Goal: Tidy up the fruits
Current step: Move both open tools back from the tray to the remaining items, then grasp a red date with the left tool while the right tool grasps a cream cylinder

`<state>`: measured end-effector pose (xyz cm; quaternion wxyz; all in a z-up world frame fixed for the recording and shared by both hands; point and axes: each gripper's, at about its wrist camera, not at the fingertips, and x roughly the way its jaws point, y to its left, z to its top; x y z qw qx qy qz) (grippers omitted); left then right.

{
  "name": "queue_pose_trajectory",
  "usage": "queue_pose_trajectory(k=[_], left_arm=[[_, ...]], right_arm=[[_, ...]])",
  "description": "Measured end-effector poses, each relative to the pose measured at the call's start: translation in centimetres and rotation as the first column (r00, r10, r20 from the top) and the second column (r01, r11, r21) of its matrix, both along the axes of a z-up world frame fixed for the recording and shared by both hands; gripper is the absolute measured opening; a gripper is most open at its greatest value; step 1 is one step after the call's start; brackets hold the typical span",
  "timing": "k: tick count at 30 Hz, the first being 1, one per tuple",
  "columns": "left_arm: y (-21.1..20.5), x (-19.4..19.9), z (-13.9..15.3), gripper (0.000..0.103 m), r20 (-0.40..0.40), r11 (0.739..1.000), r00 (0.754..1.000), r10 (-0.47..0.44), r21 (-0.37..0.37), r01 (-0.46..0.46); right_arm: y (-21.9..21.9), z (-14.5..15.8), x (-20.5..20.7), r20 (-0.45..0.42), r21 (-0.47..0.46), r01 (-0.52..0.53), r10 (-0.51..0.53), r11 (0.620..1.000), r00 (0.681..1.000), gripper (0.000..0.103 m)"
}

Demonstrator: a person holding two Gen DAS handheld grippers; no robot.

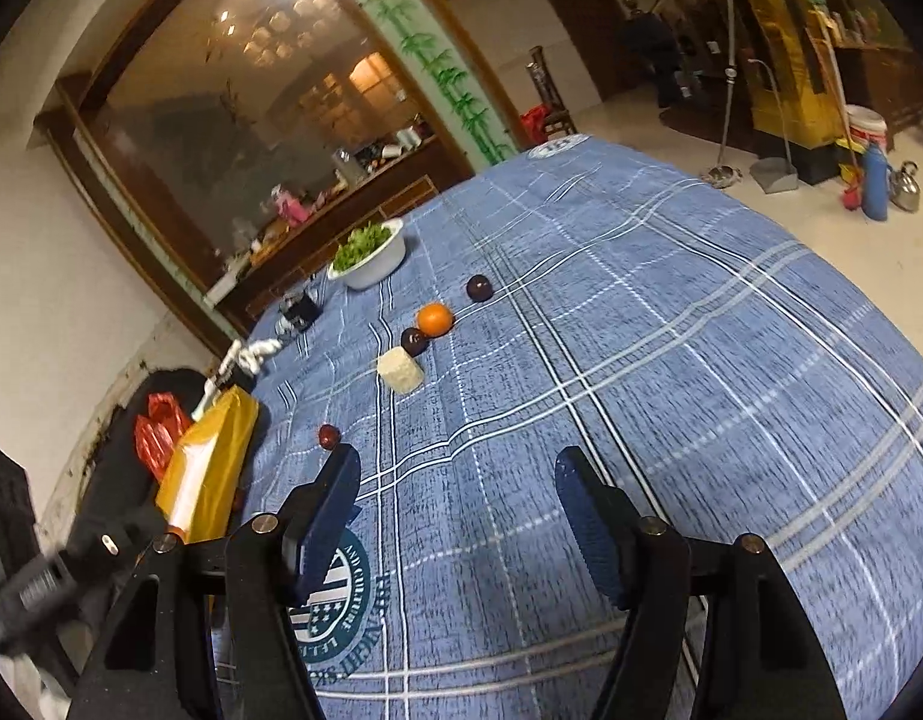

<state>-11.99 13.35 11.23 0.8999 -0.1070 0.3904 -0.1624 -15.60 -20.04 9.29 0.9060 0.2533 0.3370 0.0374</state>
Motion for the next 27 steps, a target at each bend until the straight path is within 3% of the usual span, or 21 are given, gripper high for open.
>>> queue_pose_trajectory(k=[4, 7, 8, 9, 11, 19, 27], left_arm=[[1.4, 1.8, -0.8, 0.079, -0.021, 0.999, 0.999, 0.041, -0.004, -0.041], [0.1, 3.3, -2.1, 0.079, -0.047, 1.000, 0.999, 0.015, 0.009, -0.015], [-0.5, 3.8, -2.5, 0.071, -0.051, 1.000, 0.999, 0.004, 0.014, -0.004], [-1.2, 4.5, -3.1, 0.055, -0.059, 1.000, 0.998, -0.014, 0.025, 0.015], [-2.4, 6.0, -4.0, 0.034, -0.083, 0.998, 0.996, -0.041, 0.046, 0.045], [-5.3, 11.3, -7.0, 0.033, -0.104, 0.988, 0.994, -0.047, 0.141, 0.062], [-7.4, 14.2, -9.9, 0.033, -0.138, 0.977, 0.988, -0.067, 0.193, 0.093]], right_arm=[[0.9, -0.3, 3.4, -0.051, -0.034, -0.065, 0.063, 0.997, 0.997, 0.072], [2.0, -0.9, 6.7, -0.096, -0.050, -0.129, 0.124, 0.990, 0.988, 0.072], [2.2, -1.1, 7.4, -0.104, -0.056, -0.143, 0.136, 0.988, 0.985, 0.072], [2.6, -1.4, 8.4, -0.117, -0.067, -0.163, 0.155, 0.984, 0.981, 0.072], [3.6, -2.2, 10.4, -0.140, -0.095, -0.200, 0.185, 0.975, 0.973, 0.072], [6.2, -3.9, 17.7, -0.176, -0.143, -0.298, 0.272, 0.944, 0.946, 0.067], [7.8, -5.8, 20.6, -0.206, -0.150, -0.353, 0.320, 0.923, 0.925, 0.063]])
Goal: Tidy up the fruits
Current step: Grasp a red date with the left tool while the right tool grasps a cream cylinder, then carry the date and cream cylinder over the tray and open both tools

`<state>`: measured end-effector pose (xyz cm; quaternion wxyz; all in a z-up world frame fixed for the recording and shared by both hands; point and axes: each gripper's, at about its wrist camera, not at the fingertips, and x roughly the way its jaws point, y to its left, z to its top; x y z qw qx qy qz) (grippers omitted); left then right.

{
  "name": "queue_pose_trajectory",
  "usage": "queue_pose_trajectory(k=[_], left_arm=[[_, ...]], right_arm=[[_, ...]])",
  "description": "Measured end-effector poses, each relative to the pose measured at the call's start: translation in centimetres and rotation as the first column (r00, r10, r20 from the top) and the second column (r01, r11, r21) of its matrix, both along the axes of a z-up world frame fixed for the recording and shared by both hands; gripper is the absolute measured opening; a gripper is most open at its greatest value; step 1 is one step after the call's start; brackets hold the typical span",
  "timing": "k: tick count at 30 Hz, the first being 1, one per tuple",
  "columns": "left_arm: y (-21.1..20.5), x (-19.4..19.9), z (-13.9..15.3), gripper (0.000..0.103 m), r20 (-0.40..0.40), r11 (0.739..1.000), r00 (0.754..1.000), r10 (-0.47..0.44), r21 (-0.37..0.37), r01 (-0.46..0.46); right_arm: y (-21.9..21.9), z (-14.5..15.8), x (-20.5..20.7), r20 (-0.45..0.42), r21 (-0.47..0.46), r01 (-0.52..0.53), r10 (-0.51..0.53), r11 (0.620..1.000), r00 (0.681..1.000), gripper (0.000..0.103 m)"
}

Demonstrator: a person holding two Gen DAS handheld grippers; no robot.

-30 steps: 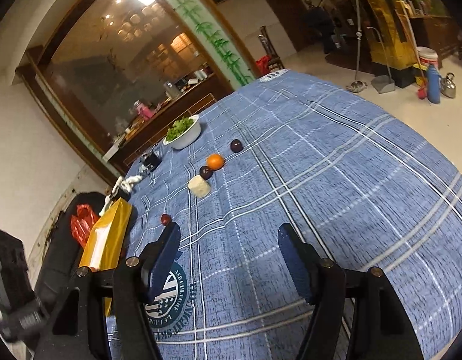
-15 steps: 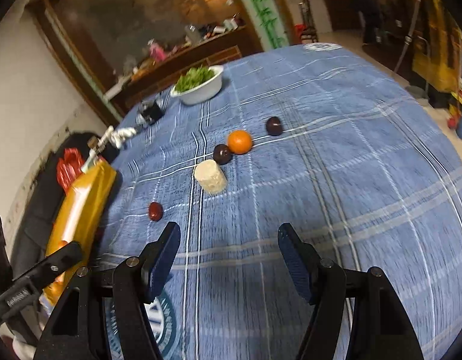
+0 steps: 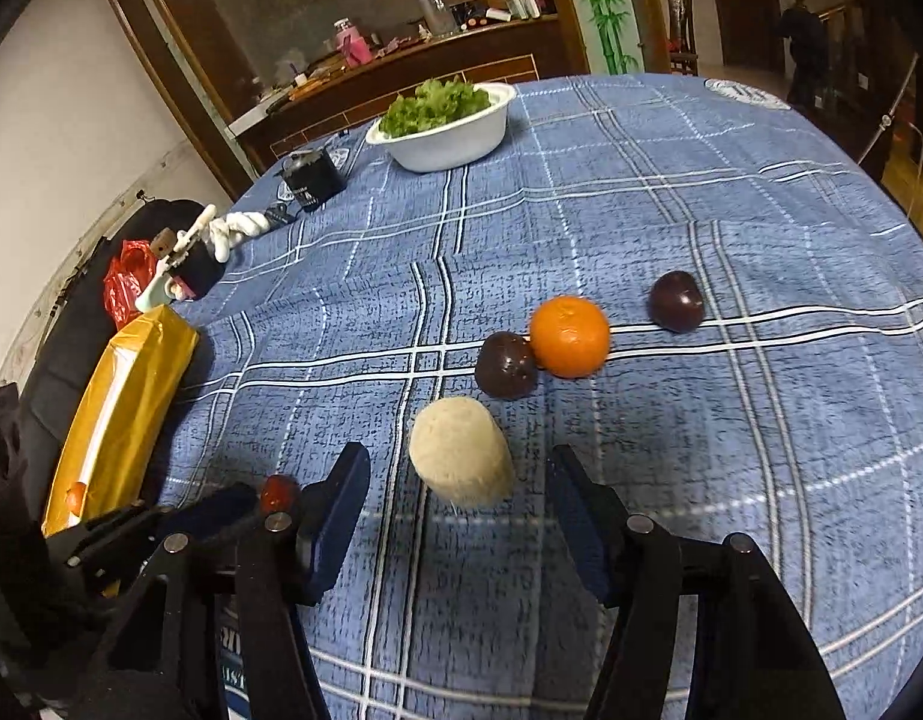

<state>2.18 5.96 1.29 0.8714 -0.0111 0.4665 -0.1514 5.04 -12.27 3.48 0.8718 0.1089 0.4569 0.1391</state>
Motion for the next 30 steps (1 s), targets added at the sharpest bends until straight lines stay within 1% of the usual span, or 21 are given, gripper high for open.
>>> queue_pose_trajectory(k=[2, 3, 4, 5, 6, 7, 8, 9, 12, 15, 17, 18, 21, 22, 24, 26, 28, 30], left_arm=[[-0.3, 0.2, -0.1, 0.033, 0.011, 1.000, 1.000, -0.004, 0.019, 0.004], [-0.4, 0.2, -0.2, 0.033, 0.016, 1.000, 1.000, -0.003, 0.024, 0.003], [-0.7, 0.2, -0.2, 0.033, 0.026, 0.999, 1.000, -0.005, 0.041, 0.004], [-0.8, 0.1, -0.3, 0.025, 0.034, 0.998, 0.999, -0.003, 0.060, 0.001], [-0.9, 0.0, -0.3, 0.022, 0.041, 0.997, 0.999, -0.005, 0.075, 0.001], [-0.8, 0.0, -0.3, 0.022, 0.040, 0.998, 0.999, -0.006, 0.070, 0.003], [-0.6, -0.1, -0.2, 0.022, 0.027, 0.999, 1.000, -0.007, 0.043, 0.006], [-0.5, -0.1, -0.1, 0.022, 0.022, 0.999, 1.000, -0.006, 0.031, 0.005], [0.3, -1.2, 1.5, 0.022, 0.046, 1.000, 0.999, 0.010, -0.003, -0.009], [2.0, -3.1, 4.0, 0.022, 0.073, 0.997, 0.997, 0.030, -0.069, -0.025], [3.9, -4.3, 5.9, 0.023, 0.092, 0.992, 0.994, 0.059, -0.116, -0.048], [5.4, -5.2, 7.1, 0.023, 0.113, 0.988, 0.990, 0.087, -0.138, -0.071], [9.1, -6.7, 9.0, 0.023, 0.145, 0.979, 0.977, 0.157, -0.155, -0.135], [11.1, -7.2, 9.5, 0.023, 0.154, 0.973, 0.968, 0.198, -0.149, -0.175], [13.6, -7.4, 9.8, 0.023, 0.161, 0.964, 0.954, 0.253, -0.130, -0.233], [17.2, -7.0, 9.5, 0.023, 0.132, 0.945, 0.940, 0.314, -0.135, -0.297], [19.7, -6.5, 8.9, 0.023, 0.109, 0.930, 0.927, 0.358, -0.135, -0.343], [21.5, -6.2, 8.4, 0.023, 0.099, 0.920, 0.918, 0.385, -0.122, -0.372]], right_arm=[[0.1, -0.4, 0.3, -0.007, -0.004, -0.003, 0.003, 1.000, 1.000, 0.057], [0.2, -0.6, 0.4, -0.010, -0.010, -0.003, 0.003, 1.000, 1.000, 0.052], [0.3, -0.8, 0.5, -0.014, -0.011, -0.002, 0.002, 1.000, 1.000, 0.045], [0.4, -0.9, 0.6, -0.012, -0.016, 0.002, -0.002, 1.000, 1.000, 0.042], [0.5, -0.8, 0.6, -0.004, -0.018, 0.001, -0.001, 1.000, 1.000, 0.041], [0.5, -0.8, 0.5, -0.004, -0.019, 0.004, -0.004, 1.000, 1.000, 0.040], [0.4, -0.7, 0.3, -0.005, -0.021, 0.010, -0.010, 1.000, 1.000, 0.040], [0.4, -0.6, 0.2, -0.007, -0.021, 0.015, -0.015, 1.000, 1.000, 0.040], [0.2, 0.3, -0.9, 0.003, -0.003, 0.024, -0.024, 1.000, 1.000, 0.040], [0.3, 1.7, -2.2, 0.025, 0.005, 0.021, -0.021, 1.000, 0.999, 0.040], [0.7, 3.1, -3.2, 0.051, 0.014, 0.010, -0.010, 1.000, 0.999, 0.040], [1.2, 4.0, -3.9, 0.067, 0.024, -0.005, 0.003, 1.000, 0.998, 0.040], [3.1, 6.2, -5.7, 0.109, 0.037, -0.058, 0.053, 0.998, 0.993, 0.040], [4.3, 7.1, -6.6, 0.129, 0.039, -0.088, 0.083, 0.995, 0.988, 0.041], [6.5, 8.1, -7.6, 0.149, 0.046, -0.139, 0.131, 0.989, 0.980, 0.041], [9.2, 8.9, -8.4, 0.162, 0.052, -0.199, 0.189, 0.979, 0.969, 0.041], [12.4, 9.2, -9.1, 0.160, 0.057, -0.266, 0.254, 0.962, 0.954, 0.041], [15.1, 8.9, -9.4, 0.147, 0.057, -0.314, 0.303, 0.948, 0.942, 0.041]])
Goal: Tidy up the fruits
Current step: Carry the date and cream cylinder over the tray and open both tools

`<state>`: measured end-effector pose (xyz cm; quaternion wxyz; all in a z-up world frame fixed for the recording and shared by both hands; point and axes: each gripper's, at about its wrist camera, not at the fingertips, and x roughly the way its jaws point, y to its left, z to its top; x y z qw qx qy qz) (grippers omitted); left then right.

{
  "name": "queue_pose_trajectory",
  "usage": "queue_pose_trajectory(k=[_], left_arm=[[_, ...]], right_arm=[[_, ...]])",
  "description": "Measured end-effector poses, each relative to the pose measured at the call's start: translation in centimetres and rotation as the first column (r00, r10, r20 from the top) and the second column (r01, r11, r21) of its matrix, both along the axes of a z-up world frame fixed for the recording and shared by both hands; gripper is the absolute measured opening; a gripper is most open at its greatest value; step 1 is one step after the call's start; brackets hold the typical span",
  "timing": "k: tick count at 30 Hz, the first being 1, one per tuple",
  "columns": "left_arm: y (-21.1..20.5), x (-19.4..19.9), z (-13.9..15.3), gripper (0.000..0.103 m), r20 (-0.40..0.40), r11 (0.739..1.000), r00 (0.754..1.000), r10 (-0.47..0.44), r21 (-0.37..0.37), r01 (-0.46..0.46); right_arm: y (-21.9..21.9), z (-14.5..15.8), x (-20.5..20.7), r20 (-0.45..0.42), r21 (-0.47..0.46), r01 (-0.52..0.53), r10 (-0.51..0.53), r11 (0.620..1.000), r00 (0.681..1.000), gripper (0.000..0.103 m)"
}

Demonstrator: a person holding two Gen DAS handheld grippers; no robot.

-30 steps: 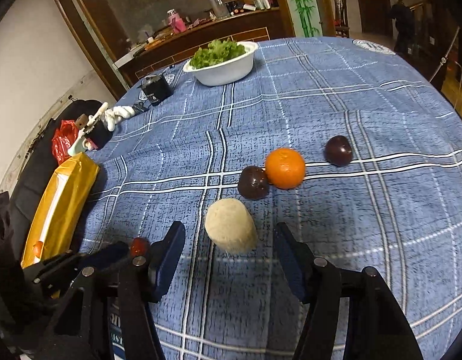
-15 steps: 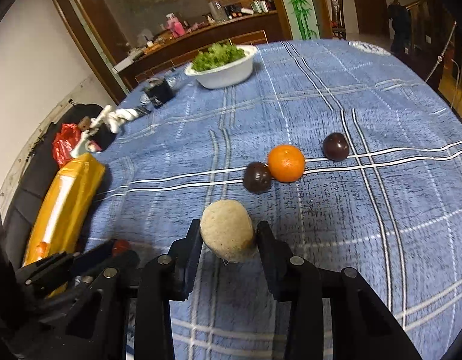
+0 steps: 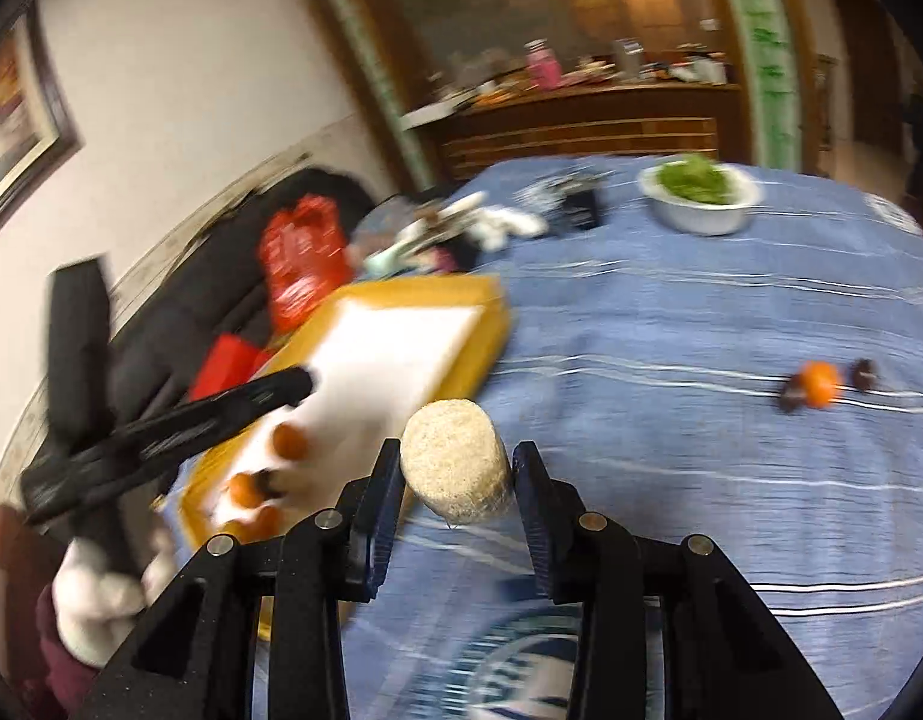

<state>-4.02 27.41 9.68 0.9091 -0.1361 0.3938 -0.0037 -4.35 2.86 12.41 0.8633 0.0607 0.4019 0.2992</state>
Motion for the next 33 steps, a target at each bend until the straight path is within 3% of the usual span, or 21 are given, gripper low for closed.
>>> queue_pose_trajectory(k=[6, 11, 13, 15, 16, 21, 25, 31, 33], left_arm=[[4.0, 0.0, -2.6, 0.023, -0.035, 0.998, 0.999, 0.041, -0.043, -0.042], [5.3, 0.5, -3.9, 0.023, -0.060, 0.994, 0.997, 0.049, -0.099, -0.055], [5.4, 0.5, -3.9, 0.029, -0.064, 0.992, 0.997, 0.040, -0.116, -0.047], [5.3, 0.0, -3.6, 0.047, -0.055, 0.991, 0.998, 0.044, -0.125, -0.050], [5.1, -0.4, -3.2, 0.049, -0.039, 0.991, 0.998, 0.047, -0.127, -0.051], [4.3, -2.3, -1.2, 0.062, 0.014, 0.989, 0.999, 0.051, -0.141, -0.049], [1.9, -4.1, 0.6, 0.064, 0.067, 0.987, 0.997, 0.023, -0.160, -0.012], [-4.5, -5.7, 1.8, 0.069, 0.082, 0.975, 0.991, -0.106, -0.189, 0.120], [-6.4, -6.4, 2.0, 0.075, 0.079, 0.969, 0.987, -0.142, -0.191, 0.154]], right_arm=[[8.3, -2.4, -0.4, -0.002, -0.104, -0.108, 0.109, 0.989, 0.994, 0.041], [11.9, -4.8, -1.0, 0.018, -0.218, -0.131, 0.138, 0.967, 0.990, 0.041], [12.3, -5.5, -1.0, 0.023, -0.234, -0.126, 0.135, 0.964, 0.991, 0.042], [12.3, -5.6, -1.0, 0.034, -0.237, -0.118, 0.130, 0.964, 0.991, 0.042], [12.2, -5.5, -1.0, 0.035, -0.231, -0.115, 0.126, 0.966, 0.991, 0.045], [9.6, -3.3, -2.6, 0.082, -0.166, -0.074, 0.089, 0.983, 0.993, 0.049], [5.2, -2.1, -5.5, 0.145, -0.104, 0.021, -0.006, 0.994, 0.989, 0.065], [-1.5, -2.9, -7.4, 0.091, -0.015, 0.167, -0.165, 0.986, 0.982, 0.065], [-3.6, -3.3, -7.6, 0.065, 0.001, 0.222, -0.222, 0.975, 0.973, 0.065]])
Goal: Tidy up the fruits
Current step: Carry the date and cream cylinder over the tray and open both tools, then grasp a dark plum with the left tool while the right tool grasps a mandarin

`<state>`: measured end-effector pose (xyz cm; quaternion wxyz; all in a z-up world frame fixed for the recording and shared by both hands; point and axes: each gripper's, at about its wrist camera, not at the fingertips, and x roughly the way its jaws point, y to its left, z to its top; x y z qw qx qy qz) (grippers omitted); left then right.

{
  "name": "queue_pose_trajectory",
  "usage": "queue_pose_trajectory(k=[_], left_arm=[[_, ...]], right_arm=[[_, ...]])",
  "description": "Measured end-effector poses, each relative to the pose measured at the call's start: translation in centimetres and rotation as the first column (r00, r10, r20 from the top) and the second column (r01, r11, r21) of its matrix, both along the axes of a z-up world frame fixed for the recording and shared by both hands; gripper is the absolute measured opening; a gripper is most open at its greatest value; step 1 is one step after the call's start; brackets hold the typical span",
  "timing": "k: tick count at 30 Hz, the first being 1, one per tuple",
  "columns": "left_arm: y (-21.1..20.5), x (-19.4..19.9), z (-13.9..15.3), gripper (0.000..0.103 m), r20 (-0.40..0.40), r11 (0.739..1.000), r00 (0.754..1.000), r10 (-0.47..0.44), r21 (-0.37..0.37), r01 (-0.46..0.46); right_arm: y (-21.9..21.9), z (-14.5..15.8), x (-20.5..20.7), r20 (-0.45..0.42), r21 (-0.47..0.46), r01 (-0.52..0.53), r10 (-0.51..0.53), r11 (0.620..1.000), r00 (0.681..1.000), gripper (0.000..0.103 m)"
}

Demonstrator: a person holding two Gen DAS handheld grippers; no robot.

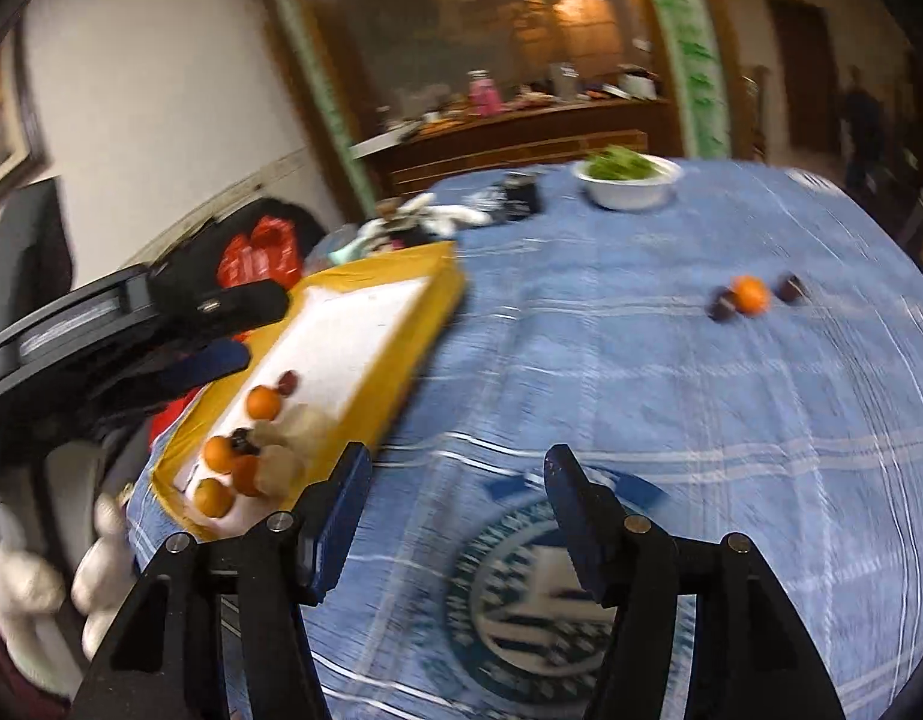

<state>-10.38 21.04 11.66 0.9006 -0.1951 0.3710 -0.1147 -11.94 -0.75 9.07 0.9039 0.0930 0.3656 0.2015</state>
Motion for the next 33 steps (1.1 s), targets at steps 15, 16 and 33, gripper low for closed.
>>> queue_pose_trajectory(k=[15, 16, 33], left_arm=[[-10.3, -3.6, -0.8, 0.086, -0.060, 0.941, 0.945, -0.322, -0.135, 0.312], [-11.0, -3.5, -0.7, 0.086, -0.074, 0.945, 0.944, -0.322, -0.085, 0.316], [-13.9, 8.9, -1.4, 0.044, -0.077, 0.967, 0.969, -0.234, 0.086, 0.240]], right_arm=[[-9.2, -1.0, -2.9, -0.056, 0.117, 0.213, -0.208, 0.970, 0.977, 0.065], [-9.7, -1.0, -2.9, -0.057, 0.116, 0.220, -0.214, 0.969, 0.975, 0.065], [-21.1, -2.3, 10.0, -0.137, 0.018, 0.316, -0.311, 0.949, 0.941, 0.065]])
